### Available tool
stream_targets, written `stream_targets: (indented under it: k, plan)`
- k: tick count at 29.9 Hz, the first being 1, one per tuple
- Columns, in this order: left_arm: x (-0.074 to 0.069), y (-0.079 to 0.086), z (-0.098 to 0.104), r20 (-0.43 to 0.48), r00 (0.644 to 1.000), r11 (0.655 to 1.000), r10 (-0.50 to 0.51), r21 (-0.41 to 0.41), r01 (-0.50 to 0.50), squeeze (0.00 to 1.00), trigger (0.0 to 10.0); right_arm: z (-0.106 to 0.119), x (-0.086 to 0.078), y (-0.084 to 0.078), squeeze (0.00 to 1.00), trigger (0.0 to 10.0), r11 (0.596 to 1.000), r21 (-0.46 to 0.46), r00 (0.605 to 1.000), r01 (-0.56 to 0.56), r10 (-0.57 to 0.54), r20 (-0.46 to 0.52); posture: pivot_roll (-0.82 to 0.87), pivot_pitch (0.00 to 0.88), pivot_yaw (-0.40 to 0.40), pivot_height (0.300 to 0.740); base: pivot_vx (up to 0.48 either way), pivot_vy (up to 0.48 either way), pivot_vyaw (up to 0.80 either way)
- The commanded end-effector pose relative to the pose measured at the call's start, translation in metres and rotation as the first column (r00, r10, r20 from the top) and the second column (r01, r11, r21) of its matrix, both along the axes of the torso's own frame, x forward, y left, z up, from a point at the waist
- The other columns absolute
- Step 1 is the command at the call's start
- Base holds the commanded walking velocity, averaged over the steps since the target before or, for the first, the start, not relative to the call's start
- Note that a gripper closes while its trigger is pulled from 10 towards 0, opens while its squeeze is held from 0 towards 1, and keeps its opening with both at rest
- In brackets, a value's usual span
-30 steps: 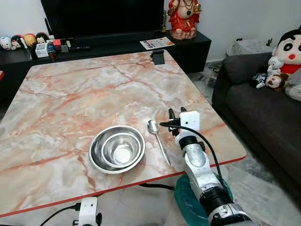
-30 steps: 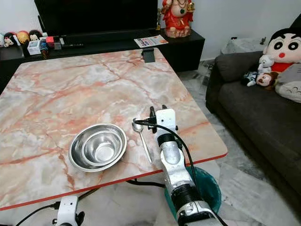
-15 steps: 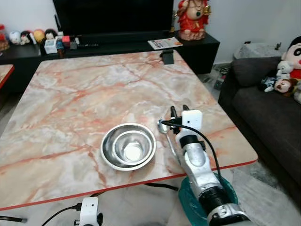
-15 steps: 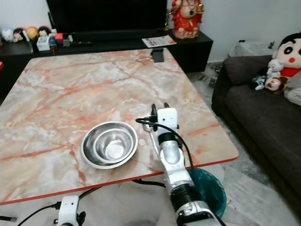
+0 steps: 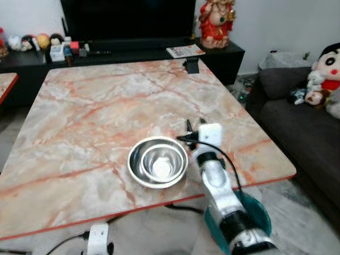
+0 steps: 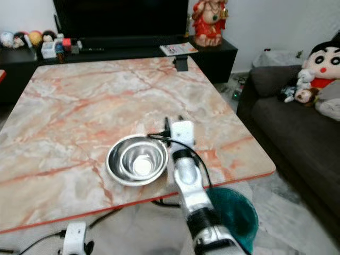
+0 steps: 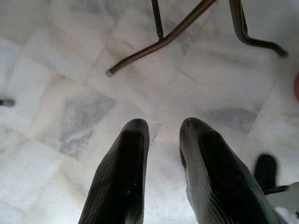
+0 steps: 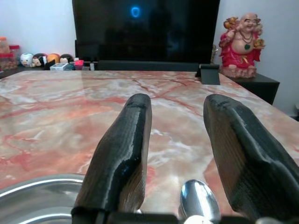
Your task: Setting the table
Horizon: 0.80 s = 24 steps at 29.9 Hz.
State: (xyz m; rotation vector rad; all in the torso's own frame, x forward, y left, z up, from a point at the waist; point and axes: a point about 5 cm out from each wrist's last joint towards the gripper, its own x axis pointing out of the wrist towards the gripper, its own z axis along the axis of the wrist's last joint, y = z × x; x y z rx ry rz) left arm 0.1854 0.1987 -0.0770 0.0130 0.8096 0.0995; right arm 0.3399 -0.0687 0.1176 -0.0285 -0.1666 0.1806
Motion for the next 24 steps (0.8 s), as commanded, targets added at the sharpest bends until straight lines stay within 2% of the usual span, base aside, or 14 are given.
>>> stream_targets:
  k: [1,17,24]
  plan:
    - [-0.001,-0.004,-0.001,-0.005,1.000,1.000,-0.011,-0.007,0.011,0.00,10.0,-0.002,0.002,-0.006,0.00,10.0,1.000,-0.007,1.000,0.013,-0.013,-0.013,-0.01,0.000,0.007,0.740,0.000,0.480,0.00]
    - [-0.002,0.000,-0.001,-0.004,1.000,1.000,0.008,-0.005,-0.008,0.00,10.0,0.001,0.004,-0.001,0.00,10.0,1.000,0.012,1.000,0.002,-0.002,-0.014,0.00,0.000,0.016,0.740,0.000,0.480,0.00]
    - [-0.002,0.002,-0.001,-0.003,1.000,1.000,0.015,-0.002,-0.015,0.00,10.0,0.003,0.002,0.006,0.00,10.0,0.999,0.004,0.999,-0.050,0.050,-0.003,0.01,0.000,0.019,0.740,0.000,0.480,0.00]
